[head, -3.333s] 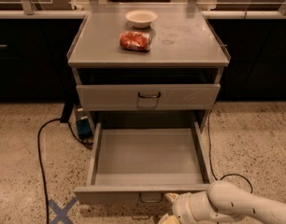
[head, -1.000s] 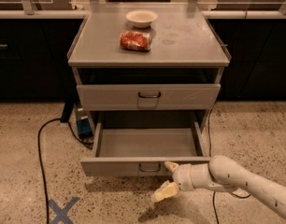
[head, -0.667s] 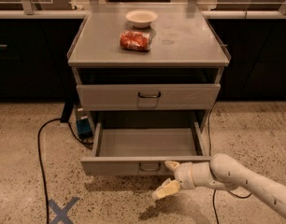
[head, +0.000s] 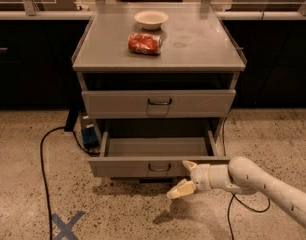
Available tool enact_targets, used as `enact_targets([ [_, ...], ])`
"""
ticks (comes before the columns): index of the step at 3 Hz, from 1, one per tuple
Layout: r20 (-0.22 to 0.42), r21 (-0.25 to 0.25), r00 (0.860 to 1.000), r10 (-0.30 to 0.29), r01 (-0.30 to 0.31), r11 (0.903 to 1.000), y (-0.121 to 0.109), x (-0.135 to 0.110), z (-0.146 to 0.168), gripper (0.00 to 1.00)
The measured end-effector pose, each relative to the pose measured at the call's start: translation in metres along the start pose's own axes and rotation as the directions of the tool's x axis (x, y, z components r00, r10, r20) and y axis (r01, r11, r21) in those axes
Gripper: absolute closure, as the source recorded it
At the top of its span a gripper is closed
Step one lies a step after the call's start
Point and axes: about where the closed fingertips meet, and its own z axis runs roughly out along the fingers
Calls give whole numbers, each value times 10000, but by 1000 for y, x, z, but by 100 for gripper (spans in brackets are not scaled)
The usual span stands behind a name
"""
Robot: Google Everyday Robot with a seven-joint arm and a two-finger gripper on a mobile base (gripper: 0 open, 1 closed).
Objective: Close middle drawer
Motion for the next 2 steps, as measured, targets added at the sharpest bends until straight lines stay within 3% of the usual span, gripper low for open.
enact_targets([
  [2,-459,-71,9986,-250,247,9997,-14,-13,11,0],
])
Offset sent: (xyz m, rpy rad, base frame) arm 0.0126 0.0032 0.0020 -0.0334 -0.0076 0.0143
